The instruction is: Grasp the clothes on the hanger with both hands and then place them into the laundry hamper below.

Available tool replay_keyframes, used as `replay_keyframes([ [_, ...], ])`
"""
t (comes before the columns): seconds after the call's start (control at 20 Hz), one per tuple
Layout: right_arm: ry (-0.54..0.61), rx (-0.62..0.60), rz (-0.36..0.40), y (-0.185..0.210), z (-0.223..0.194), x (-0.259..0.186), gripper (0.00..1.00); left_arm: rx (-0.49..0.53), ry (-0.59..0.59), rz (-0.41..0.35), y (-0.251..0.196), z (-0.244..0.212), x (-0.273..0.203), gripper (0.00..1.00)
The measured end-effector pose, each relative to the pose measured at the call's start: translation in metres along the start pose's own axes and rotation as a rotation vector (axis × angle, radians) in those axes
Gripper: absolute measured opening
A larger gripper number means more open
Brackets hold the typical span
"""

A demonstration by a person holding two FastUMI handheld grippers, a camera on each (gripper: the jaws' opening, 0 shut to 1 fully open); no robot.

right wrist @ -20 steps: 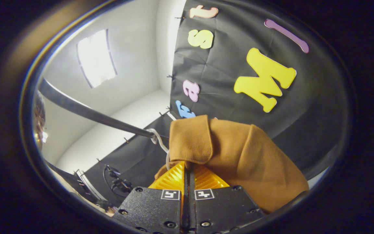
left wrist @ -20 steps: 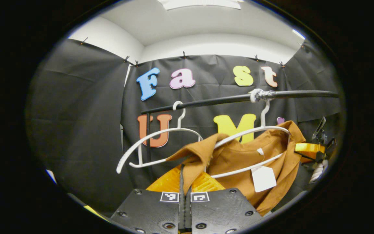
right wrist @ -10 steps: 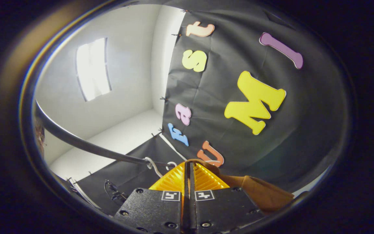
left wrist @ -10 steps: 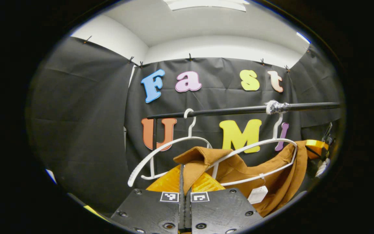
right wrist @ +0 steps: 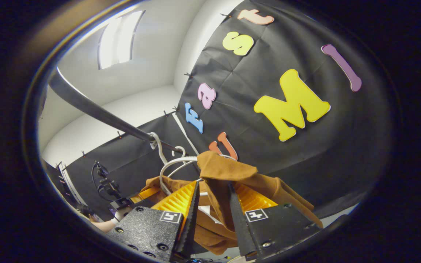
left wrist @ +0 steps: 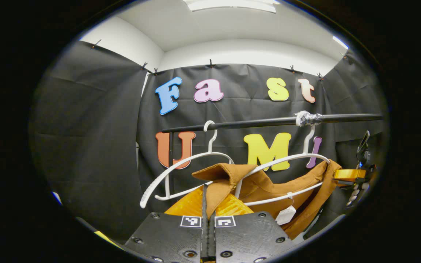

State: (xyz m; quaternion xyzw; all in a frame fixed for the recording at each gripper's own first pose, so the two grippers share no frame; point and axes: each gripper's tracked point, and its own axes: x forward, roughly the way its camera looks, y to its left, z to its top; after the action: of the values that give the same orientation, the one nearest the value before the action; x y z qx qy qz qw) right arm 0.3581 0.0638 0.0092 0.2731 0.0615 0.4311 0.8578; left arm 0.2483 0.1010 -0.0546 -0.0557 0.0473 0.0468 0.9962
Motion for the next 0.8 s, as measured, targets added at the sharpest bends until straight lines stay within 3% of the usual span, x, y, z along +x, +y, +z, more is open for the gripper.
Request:
replay_keyframes([
  [0.1, 0.030, -0.059, -0.051, -0.004, -0.009, 0.005, 0.50, 0.001, 0.003, 0.004, 0.000, 0.001, 0.000, 0.05],
  [0.15, 0.052, -0.088, -0.079, -0.005, -0.017, 0.007, 0.55, 0.003, 0.000, 0.006, 0.000, 0.001, 0.001, 0.00],
  [0.2, 0.061, -0.127, -0.114, -0.007, -0.022, 0.009, 0.55, 0.007, 0.000, 0.005, -0.001, 0.001, 0.000, 0.05],
  [0.25, 0.052, -0.174, -0.144, -0.010, -0.021, 0.012, 0.55, 0.014, 0.001, 0.005, -0.001, 0.001, 0.000, 0.00],
  [0.35, 0.025, -0.182, -0.181, -0.018, -0.017, 0.012, 0.29, 0.014, 0.005, 0.007, -0.001, 0.000, 0.000, 0.00],
  [0.4, -0.001, -0.148, -0.178, -0.017, -0.012, 0.010, 0.02, 0.006, 0.010, 0.002, -0.002, -0.001, 0.000, 0.05],
  [0.45, -0.010, -0.117, -0.162, -0.015, -0.010, 0.007, 0.04, -0.006, 0.020, 0.005, 0.000, -0.007, 0.000, 0.00],
  [0.5, -0.034, -0.096, -0.157, -0.016, -0.003, 0.003, 0.03, -0.011, 0.022, 0.016, 0.002, -0.007, -0.001, 0.05],
  [0.6, -0.121, 0.000, -0.062, -0.001, 0.021, -0.007, 0.03, -0.018, 0.020, 0.038, 0.006, -0.005, 0.000, 0.00],
  [0.65, -0.174, 0.073, -0.025, 0.004, 0.037, -0.011, 0.03, -0.030, 0.015, 0.041, 0.006, -0.002, 0.002, 0.05],
  [0.7, -0.218, 0.124, -0.025, 0.000, 0.051, -0.014, 0.03, -0.039, 0.015, 0.043, 0.007, -0.001, 0.004, 0.00],
  [0.8, -0.262, 0.072, -0.144, -0.038, 0.067, -0.018, 0.03, -0.031, 0.024, 0.052, 0.011, -0.001, 0.010, 0.00],
])
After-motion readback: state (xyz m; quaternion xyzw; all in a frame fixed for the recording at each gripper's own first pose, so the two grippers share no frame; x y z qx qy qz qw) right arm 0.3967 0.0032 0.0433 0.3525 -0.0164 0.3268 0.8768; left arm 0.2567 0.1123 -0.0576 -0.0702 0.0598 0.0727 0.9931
